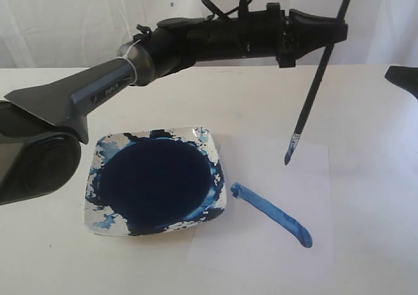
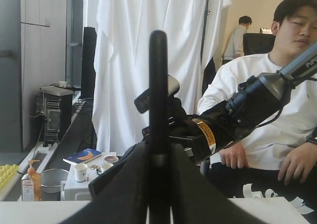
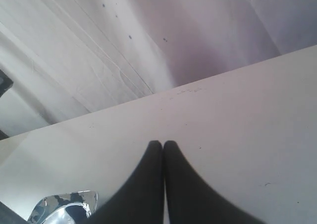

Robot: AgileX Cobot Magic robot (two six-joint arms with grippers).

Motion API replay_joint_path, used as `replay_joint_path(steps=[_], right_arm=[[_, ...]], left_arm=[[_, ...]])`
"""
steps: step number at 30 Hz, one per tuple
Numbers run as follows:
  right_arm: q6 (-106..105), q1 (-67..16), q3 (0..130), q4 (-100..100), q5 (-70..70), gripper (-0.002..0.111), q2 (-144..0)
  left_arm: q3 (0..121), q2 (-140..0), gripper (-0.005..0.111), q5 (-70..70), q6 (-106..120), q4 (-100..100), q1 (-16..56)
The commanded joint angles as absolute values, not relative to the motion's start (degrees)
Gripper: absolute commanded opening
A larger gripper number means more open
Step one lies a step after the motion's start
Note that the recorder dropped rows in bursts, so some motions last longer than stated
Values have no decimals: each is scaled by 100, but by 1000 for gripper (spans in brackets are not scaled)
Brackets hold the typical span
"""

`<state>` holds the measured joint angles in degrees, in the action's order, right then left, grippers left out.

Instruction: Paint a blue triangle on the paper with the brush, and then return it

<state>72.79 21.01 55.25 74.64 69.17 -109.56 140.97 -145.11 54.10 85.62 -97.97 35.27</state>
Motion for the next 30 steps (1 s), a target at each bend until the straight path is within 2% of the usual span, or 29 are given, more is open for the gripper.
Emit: replay_joint_path(steps=[1, 19, 30], right_arm=[[7198, 2144, 5528, 7425, 6996, 0, -10958], [7198, 2144, 5528, 7425, 6996, 0, -10958], [7198, 2144, 5528, 7425, 6996, 0, -10958]], left_arm=[[14060, -14546, 0, 5194, 9010, -9995, 3725], [14060, -14858, 0, 5310, 9096, -9995, 3720], [14060, -14858, 0, 5678, 8615, -9880, 3466]])
